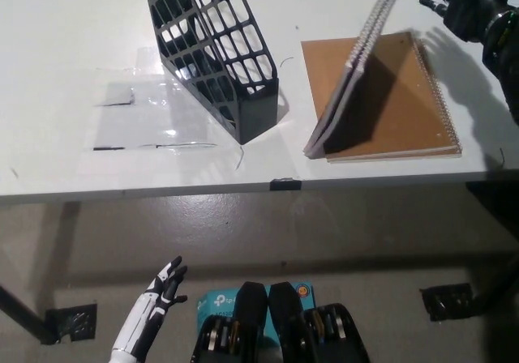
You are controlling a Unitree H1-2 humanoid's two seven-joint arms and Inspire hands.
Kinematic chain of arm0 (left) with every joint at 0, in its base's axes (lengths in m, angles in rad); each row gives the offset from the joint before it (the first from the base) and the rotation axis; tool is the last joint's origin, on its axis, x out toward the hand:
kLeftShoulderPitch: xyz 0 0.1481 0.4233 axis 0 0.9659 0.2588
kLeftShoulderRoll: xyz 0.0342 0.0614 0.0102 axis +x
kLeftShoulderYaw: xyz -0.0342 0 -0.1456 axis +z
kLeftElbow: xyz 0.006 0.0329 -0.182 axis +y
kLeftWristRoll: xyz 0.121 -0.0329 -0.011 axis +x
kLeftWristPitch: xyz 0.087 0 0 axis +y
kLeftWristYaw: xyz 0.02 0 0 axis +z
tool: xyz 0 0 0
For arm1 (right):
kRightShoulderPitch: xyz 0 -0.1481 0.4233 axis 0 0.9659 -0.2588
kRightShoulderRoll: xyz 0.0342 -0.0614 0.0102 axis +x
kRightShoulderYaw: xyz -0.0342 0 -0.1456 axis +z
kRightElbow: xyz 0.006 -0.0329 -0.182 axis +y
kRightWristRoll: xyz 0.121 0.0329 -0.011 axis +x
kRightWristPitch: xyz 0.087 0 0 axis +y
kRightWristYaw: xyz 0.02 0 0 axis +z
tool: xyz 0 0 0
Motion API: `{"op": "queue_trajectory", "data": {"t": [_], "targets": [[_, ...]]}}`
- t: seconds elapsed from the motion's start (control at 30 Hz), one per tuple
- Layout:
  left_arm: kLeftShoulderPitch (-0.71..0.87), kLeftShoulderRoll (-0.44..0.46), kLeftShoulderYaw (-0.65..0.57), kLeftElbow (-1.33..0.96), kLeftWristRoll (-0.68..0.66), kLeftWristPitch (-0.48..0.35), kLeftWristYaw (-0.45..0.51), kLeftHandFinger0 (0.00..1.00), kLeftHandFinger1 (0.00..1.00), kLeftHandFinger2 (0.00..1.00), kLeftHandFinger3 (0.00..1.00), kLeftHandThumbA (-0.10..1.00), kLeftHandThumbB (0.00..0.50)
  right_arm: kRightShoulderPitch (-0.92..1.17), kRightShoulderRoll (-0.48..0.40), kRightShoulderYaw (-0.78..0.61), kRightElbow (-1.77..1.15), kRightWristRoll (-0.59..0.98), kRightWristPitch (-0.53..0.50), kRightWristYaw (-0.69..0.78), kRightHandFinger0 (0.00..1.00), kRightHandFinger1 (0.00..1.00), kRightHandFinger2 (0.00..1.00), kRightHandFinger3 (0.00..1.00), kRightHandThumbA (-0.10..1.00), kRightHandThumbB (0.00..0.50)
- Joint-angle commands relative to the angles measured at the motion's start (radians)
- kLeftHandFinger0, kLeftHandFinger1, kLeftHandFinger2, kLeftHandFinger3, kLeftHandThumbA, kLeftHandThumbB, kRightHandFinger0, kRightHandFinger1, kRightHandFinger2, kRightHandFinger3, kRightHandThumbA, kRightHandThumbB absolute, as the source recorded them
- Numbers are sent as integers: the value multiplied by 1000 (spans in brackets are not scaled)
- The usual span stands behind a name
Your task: Use the right hand to pick up a book from the book holder on the left side and put it on another book on the right side
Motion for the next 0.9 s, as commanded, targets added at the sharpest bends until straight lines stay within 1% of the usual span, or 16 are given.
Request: {"op": "queue_trajectory", "data": {"t": [0.0,0.1,0.23,0.27,0.33,0.37,0.47,0.57,0.6,0.67,0.7,0.73,0.77,0.8,0.83,0.87], "targets": [[6,6,11,-27,-2,-30,7,872,998,1000,1000,998,176,-47,-18,30,-36,-74,-135,-21,1000,1000,1000,1000,535,290],[1,6,13,-27,0,-26,10,866,987,1000,1000,994,171,-54,-33,19,-41,-72,-175,-39,1000,1000,1000,1000,567,286],[-2,4,15,-27,7,-21,17,857,978,1000,1000,1000,166,-69,-51,-9,-49,-63,-193,-37,1000,1000,1000,1000,618,275],[0,3,14,-24,6,-25,17,858,978,1000,1000,1000,170,-70,-59,-23,-56,-52,-197,-28,1000,1000,1000,1000,635,260],[1,5,13,-20,7,-30,16,859,979,1000,1000,1000,170,-72,-69,-37,-66,-47,-199,-21,1000,1000,1000,1000,650,258],[2,4,14,-19,2,-33,14,859,979,1000,1000,1000,170,-75,-79,-49,-81,-43,-194,-12,1000,1000,1000,1000,680,238],[-2,7,13,-20,8,-22,13,858,970,1000,1000,1000,176,-81,-96,-75,-120,-34,-200,-13,1000,1000,1000,1000,715,216],[-7,7,14,-13,4,-22,11,851,963,1000,1000,1000,174,-81,-107,-89,-197,-41,-196,-7,1000,1000,1000,1000,734,250],[-10,6,14,-5,3,-30,12,851,964,1000,1000,1000,172,-78,-111,-89,-229,-43,-194,1,1000,1000,1000,1000,733,268],[-12,7,10,-2,11,-31,13,850,965,1000,1000,1000,174,-51,-109,-79,-344,-52,-188,14,1000,1000,1000,1000,743,295],[-12,6,10,-1,12,-30,14,850,965,1000,1000,1000,173,-23,-102,-68,-444,-62,-175,9,1000,1000,1000,1000,743,323],[-13,6,10,-3,12,-28,14,850,962,1000,1000,1000,167,7,-93,-60,-548,-67,-153,5,1000,1000,1000,1000,742,330],[-17,6,11,-4,13,-25,15,847,957,1000,1000,1000,160,30,-85,-58,-624,-66,-131,-2,1000,1000,1000,1000,745,306],[-18,7,10,-7,13,-22,14,845,956,1000,1000,1000,160,53,-77,-58,-695,-62,-108,-12,1000,1000,1000,1000,747,306],[-25,8,11,-2,13,-27,15,838,954,1000,1000,1000,165,131,-60,-39,-917,-68,-39,-24,1000,1000,1000,1000,798,281],[-28,8,11,-1,12,-26,14,836,954,1000,1000,1000,166,161,-54,-32,-999,-66,-10,-25,1000,1000,1000,1000,802,280]]}}
